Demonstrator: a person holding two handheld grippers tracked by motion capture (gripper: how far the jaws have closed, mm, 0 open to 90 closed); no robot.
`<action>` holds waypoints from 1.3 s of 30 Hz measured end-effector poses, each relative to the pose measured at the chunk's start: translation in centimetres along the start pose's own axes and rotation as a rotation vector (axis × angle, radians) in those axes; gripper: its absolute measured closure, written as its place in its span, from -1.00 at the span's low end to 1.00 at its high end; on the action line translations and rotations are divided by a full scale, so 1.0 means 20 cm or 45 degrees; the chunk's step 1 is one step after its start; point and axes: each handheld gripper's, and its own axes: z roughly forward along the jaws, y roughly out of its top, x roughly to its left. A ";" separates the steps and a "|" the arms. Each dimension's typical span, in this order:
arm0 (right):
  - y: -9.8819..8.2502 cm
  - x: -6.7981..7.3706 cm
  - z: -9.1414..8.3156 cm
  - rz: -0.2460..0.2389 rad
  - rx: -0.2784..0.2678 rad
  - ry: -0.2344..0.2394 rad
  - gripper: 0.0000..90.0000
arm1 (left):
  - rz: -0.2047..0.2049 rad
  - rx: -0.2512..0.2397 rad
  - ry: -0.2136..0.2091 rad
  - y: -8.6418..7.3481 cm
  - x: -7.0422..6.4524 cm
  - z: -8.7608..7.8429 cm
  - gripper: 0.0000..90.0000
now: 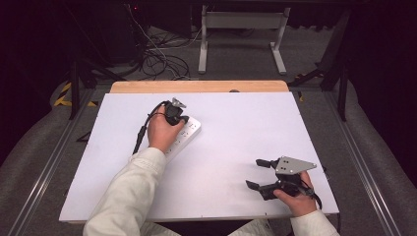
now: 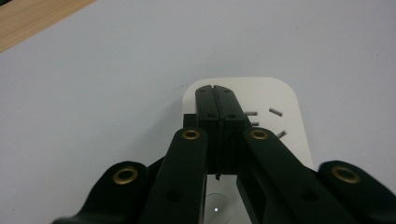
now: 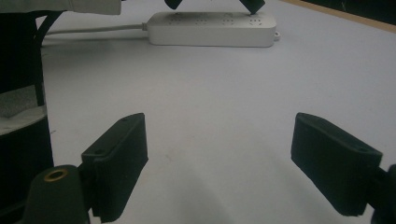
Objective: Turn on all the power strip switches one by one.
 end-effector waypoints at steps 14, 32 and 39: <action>0.00 0.00 0.00 0.004 -0.003 0.009 -0.57 | -0.015 0.014 0.004 0.00 0.00 0.01 1.00; 0.01 0.01 -0.01 0.003 -0.014 0.011 -0.58 | 0.016 0.086 0.076 0.03 -0.04 0.02 1.00; 0.01 0.01 -0.01 0.005 -0.014 0.012 -0.58 | 0.006 0.100 0.068 0.04 -0.04 0.02 1.00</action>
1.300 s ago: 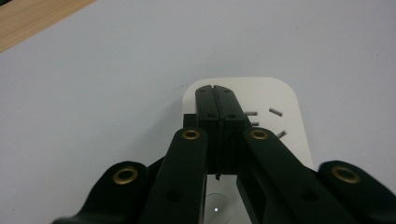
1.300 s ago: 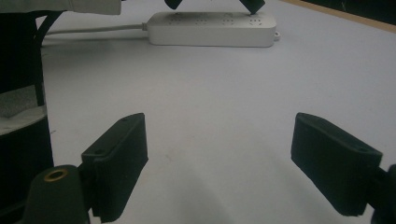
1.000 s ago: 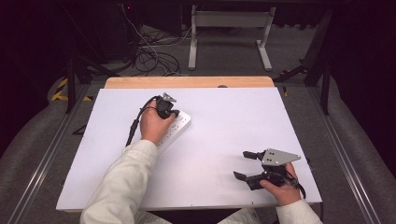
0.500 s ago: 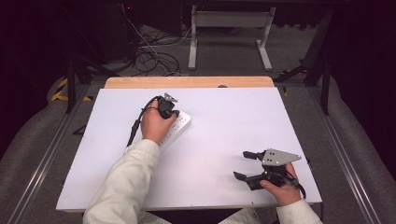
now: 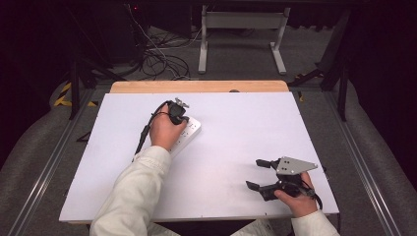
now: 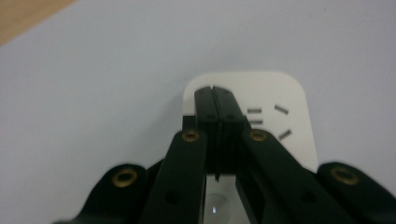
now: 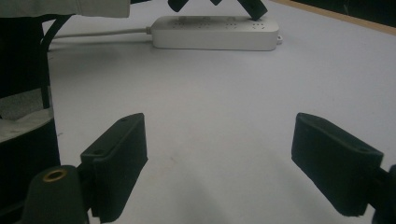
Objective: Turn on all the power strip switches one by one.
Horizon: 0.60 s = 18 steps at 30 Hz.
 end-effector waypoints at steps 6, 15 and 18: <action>-0.01 -0.01 0.00 0.008 -0.002 -0.007 -0.58 | -0.029 0.003 -0.025 0.01 0.03 -0.04 1.00; 0.00 -0.01 0.00 0.009 0.002 -0.020 -0.58 | 0.008 -0.154 -0.085 0.02 0.01 -0.26 0.99; 0.00 -0.01 0.00 0.010 0.001 -0.025 -0.58 | 0.015 -0.181 -0.101 0.03 -0.02 -0.32 0.95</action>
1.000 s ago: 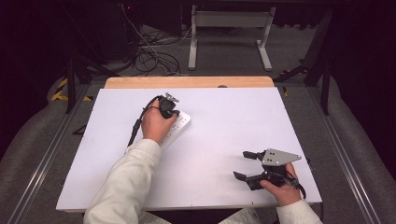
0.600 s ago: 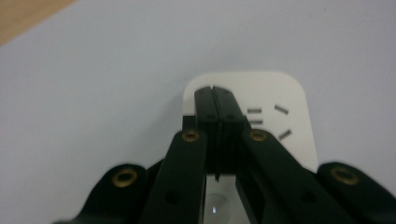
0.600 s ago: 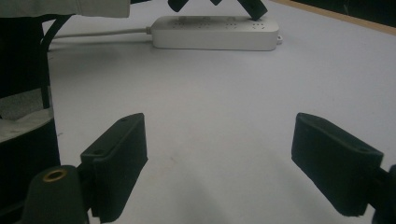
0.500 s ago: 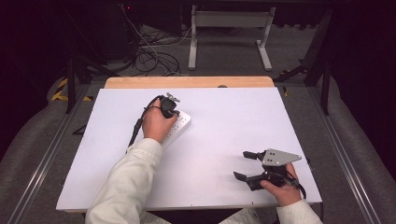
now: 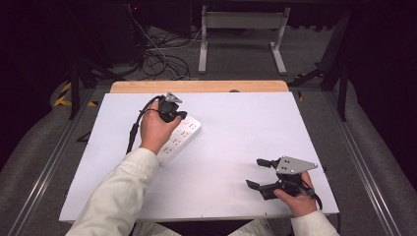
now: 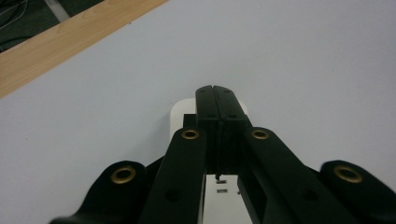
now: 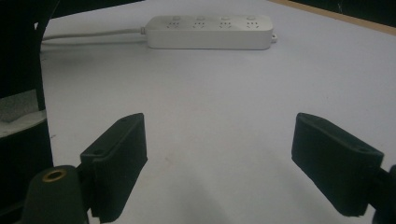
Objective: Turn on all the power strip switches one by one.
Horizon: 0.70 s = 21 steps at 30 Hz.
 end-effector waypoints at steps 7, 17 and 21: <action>0.00 0.00 0.00 0.002 -0.001 -0.005 -0.58 | 0.008 -0.064 -0.060 0.02 -0.05 -0.12 0.77; 0.00 -0.01 -0.01 0.000 -0.004 -0.017 -0.59 | 0.088 -0.170 -0.199 0.01 -0.16 -0.31 0.39; 0.00 -0.01 -0.02 0.001 -0.008 -0.026 -0.60 | 0.127 -0.208 -0.219 -0.02 -0.21 -0.38 0.28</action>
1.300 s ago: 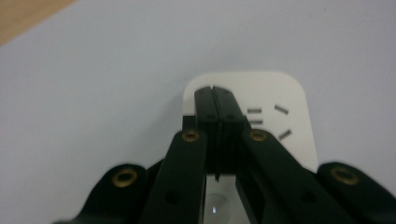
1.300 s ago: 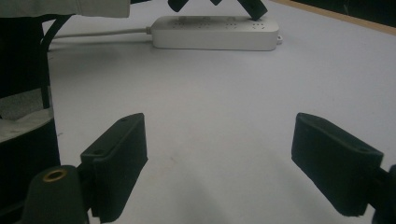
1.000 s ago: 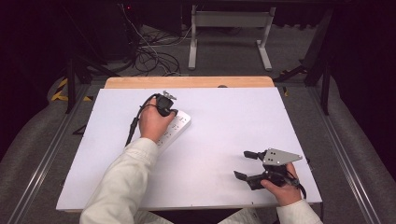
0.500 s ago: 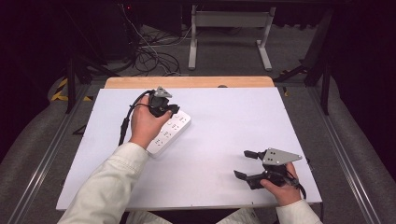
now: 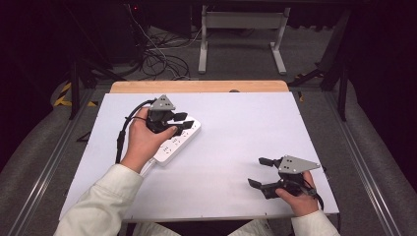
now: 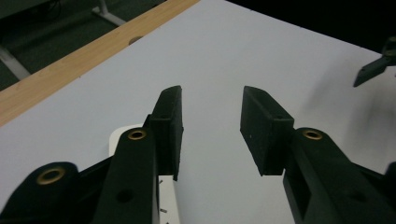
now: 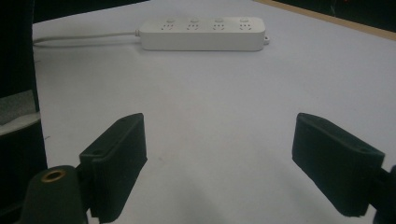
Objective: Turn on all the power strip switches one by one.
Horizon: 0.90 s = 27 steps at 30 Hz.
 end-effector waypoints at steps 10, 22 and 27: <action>0.00 0.00 0.00 0.000 0.000 -0.008 -0.60 | 0.090 -0.173 -0.015 -0.10 -0.12 -0.17 0.05; 0.00 0.00 0.00 -0.001 0.000 -0.011 -0.61 | 0.110 -0.245 -0.051 -0.31 -0.18 -0.31 -0.27; 0.00 0.00 0.00 -0.007 -0.003 -0.011 -0.63 | 0.110 -0.260 -0.065 -0.43 -0.19 -0.33 -0.30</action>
